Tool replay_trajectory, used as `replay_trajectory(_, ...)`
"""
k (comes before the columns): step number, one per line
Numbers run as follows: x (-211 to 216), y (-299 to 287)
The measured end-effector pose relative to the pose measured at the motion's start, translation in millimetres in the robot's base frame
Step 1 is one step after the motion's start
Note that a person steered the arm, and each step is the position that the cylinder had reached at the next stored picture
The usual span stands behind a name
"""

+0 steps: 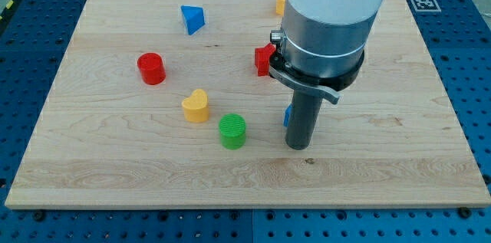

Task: Push the blue cube to the bottom right of the red star

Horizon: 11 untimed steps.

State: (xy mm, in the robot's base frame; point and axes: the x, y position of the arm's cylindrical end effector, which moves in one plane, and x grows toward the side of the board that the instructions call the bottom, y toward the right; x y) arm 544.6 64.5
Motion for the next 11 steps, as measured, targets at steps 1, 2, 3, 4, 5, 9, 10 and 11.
replay_trajectory(1, 0.0, 0.0)
replay_trajectory(2, 0.0, 11.1)
replay_trajectory(3, -6.2, 43.5)
replay_trajectory(4, -12.5, 51.4)
replay_trajectory(5, -12.5, 25.1)
replay_trajectory(9, -33.4, -21.6)
replay_trajectory(10, -33.4, 5.1)
replay_trajectory(11, -48.1, 9.3)
